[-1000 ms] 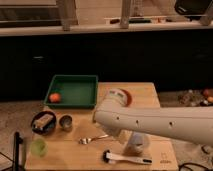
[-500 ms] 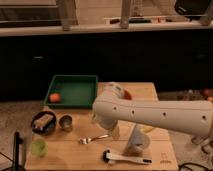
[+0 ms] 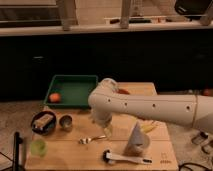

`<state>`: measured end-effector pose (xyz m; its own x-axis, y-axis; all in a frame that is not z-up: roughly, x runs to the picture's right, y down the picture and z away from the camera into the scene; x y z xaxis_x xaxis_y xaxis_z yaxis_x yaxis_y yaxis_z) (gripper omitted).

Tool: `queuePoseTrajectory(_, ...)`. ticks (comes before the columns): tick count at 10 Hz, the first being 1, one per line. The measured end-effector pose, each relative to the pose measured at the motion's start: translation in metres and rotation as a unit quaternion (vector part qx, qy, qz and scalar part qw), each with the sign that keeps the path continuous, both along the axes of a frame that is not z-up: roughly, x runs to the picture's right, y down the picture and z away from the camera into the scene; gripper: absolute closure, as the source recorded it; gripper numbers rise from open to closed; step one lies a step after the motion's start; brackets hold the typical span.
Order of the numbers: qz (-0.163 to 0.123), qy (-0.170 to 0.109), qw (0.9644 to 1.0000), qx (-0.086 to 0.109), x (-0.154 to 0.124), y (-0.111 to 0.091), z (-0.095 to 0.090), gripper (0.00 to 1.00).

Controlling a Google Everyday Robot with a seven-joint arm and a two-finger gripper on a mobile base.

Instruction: Place fork in tray

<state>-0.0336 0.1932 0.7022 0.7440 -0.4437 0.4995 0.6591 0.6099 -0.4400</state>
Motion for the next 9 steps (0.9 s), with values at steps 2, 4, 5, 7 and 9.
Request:
queuePoseTrajectory(2,0.006,0.008,0.9999,-0.005,-0.010,0.003,0.008,0.20)
queuePoseTrajectory(4,0.010,0.016,0.9998,-0.005,-0.022,0.011,0.015,0.20)
queuePoseTrajectory(5,0.013,0.020,0.9997,-0.001,-0.024,0.014,0.019,0.20)
queuePoseTrajectory(7,0.028,0.027,0.9992,-0.005,-0.029,0.029,0.033,0.20)
queuePoseTrajectory(9,0.039,0.030,0.9987,-0.008,-0.029,0.037,0.041,0.20)
